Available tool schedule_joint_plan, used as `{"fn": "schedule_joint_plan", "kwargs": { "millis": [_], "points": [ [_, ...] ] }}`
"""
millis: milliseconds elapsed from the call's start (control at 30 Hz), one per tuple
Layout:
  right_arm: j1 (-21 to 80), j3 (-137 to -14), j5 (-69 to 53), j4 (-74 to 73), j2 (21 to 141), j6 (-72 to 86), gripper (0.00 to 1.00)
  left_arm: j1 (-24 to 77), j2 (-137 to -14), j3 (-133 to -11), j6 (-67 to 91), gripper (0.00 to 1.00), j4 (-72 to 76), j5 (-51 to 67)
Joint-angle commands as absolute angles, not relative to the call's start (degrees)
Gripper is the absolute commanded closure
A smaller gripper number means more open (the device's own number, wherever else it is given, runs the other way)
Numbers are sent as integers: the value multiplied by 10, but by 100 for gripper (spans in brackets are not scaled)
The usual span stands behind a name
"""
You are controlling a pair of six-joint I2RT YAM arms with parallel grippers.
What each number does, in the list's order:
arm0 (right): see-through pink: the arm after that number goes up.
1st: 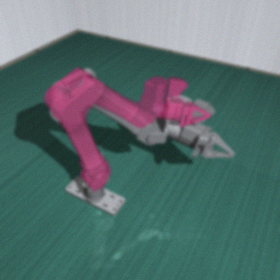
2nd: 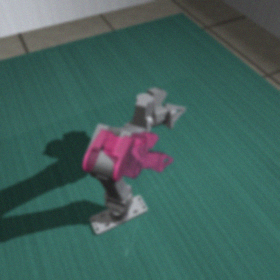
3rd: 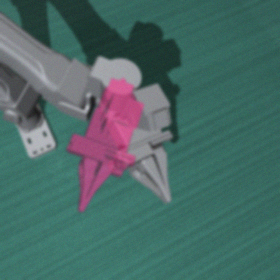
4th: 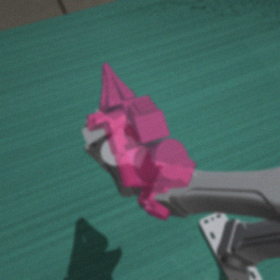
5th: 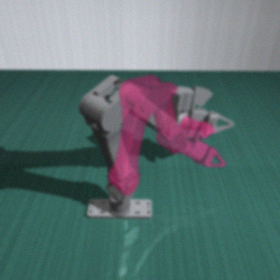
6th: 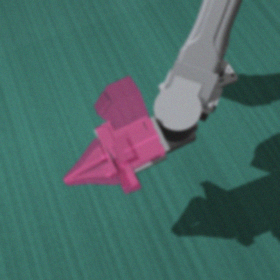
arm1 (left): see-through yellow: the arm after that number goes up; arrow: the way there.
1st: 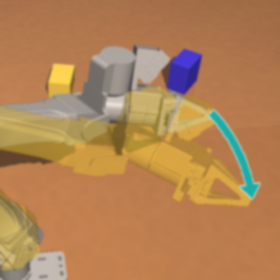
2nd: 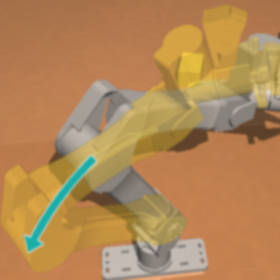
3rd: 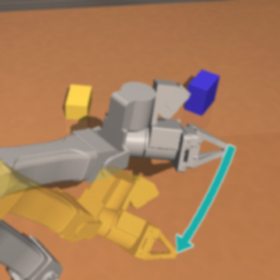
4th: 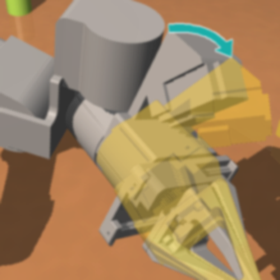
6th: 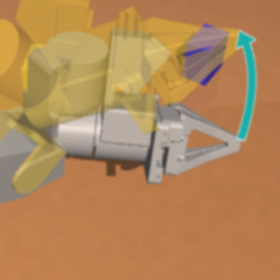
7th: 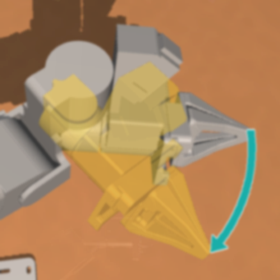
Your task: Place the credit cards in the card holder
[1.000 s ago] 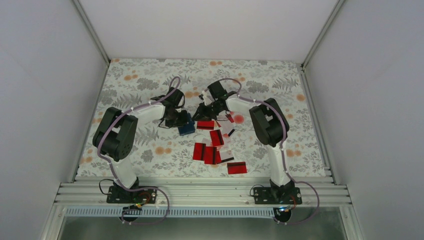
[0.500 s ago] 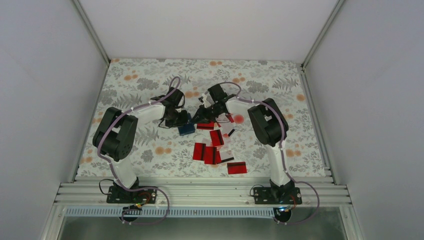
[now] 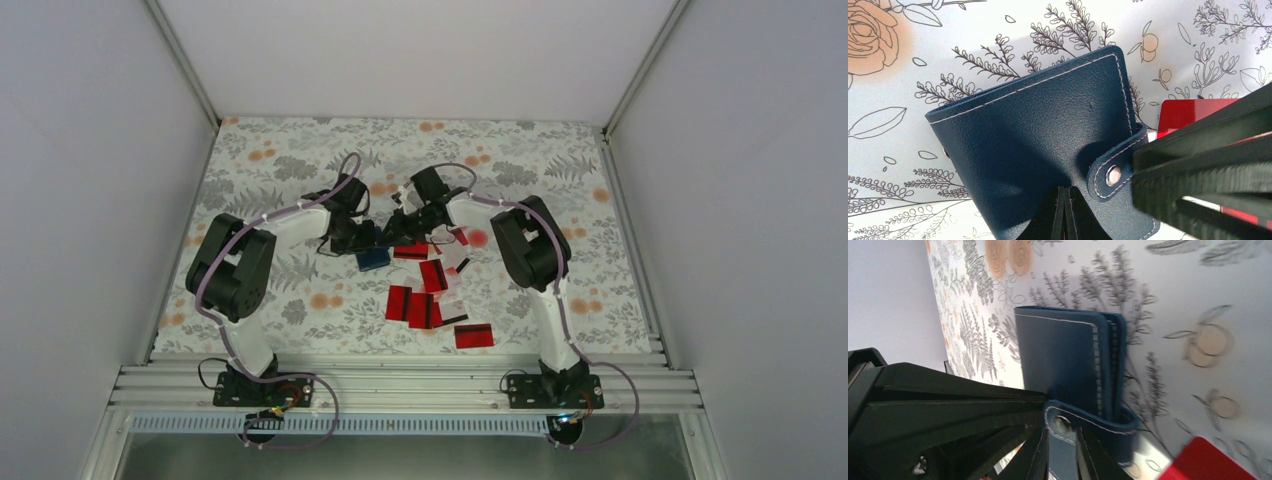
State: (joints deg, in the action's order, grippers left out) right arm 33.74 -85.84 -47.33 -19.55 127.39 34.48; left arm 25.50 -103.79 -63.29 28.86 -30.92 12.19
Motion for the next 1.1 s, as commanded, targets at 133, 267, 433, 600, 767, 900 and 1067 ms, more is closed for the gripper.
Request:
{"fn": "schedule_joint_plan", "kwargs": {
  "millis": [133,267,433,600,767,900,1067],
  "points": [
    [366,-882,-496,-214,1294,341,85,260,-1088,-619,277,98,-295,120],
    [370,-880,-492,-214,1296,343,86,260,-1088,-617,278,98,-294,120],
    [372,-886,-475,-223,1308,347,86,259,-1090,-618,280,98,-293,121],
    [375,-896,-465,-235,1318,348,87,260,-1090,-615,280,98,-291,123],
    [376,-910,-449,-252,1327,349,88,260,-1091,-614,279,98,-289,126],
    [378,-919,-438,-264,1333,352,89,260,-1091,-614,278,98,-287,129],
    [381,-934,-427,-281,1346,354,90,260,-1093,-615,274,98,-286,133]
  ]
}}
